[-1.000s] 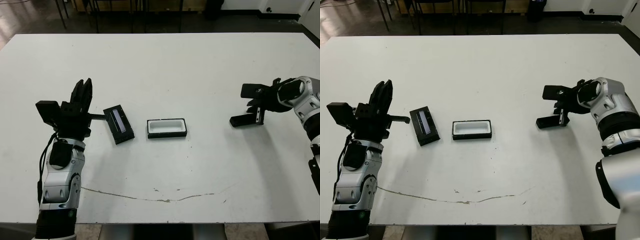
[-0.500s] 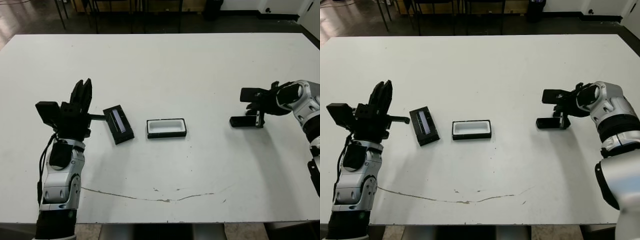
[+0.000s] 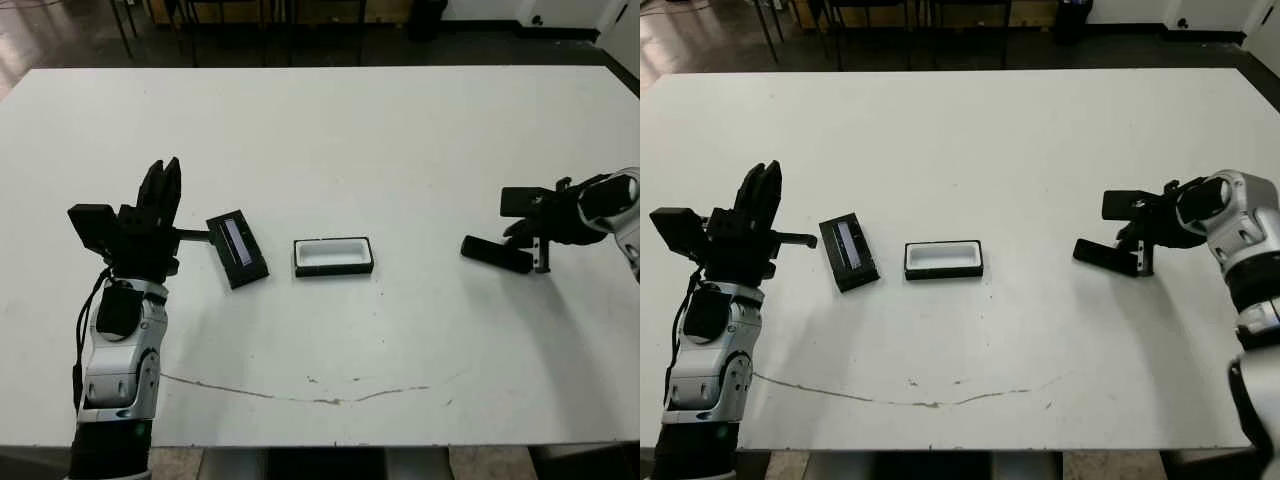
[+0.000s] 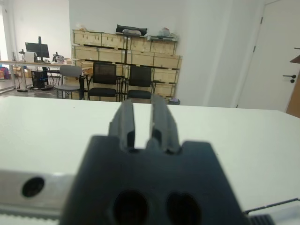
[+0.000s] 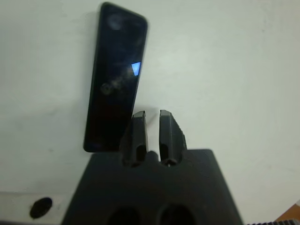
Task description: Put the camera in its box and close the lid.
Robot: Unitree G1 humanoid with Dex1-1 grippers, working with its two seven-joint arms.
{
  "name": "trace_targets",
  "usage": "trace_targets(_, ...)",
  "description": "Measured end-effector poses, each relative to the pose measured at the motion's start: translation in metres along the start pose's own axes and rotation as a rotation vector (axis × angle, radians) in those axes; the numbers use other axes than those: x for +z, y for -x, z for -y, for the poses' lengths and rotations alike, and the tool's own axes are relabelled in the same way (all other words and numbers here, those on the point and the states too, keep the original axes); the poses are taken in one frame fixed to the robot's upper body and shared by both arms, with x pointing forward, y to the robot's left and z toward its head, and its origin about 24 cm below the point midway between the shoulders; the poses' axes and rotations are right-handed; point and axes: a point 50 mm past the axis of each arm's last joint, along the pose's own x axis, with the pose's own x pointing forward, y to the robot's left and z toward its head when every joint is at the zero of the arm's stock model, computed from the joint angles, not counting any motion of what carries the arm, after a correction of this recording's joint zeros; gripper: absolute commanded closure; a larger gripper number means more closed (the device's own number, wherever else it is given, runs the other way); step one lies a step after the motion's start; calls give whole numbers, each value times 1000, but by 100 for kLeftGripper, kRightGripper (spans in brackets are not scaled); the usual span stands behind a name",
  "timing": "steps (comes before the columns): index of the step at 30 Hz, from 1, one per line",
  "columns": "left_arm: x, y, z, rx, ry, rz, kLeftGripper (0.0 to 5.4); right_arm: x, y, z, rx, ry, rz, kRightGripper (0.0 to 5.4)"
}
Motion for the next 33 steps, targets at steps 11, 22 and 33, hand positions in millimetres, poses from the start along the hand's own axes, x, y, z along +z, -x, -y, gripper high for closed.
trace_targets(11, 1, 0, -1, 4, 3, -1, 539, 5, 6, -18, 18, 31, 22, 540)
trace_targets(22, 1, 0, -1, 6, 2, 1, 539, 11, 9, -24, 42, 21, 20, 540)
trace_targets(33, 1, 0, -2, 7, 3, 1, 539, -6, 11, -15, -153, -57, -35, 540)
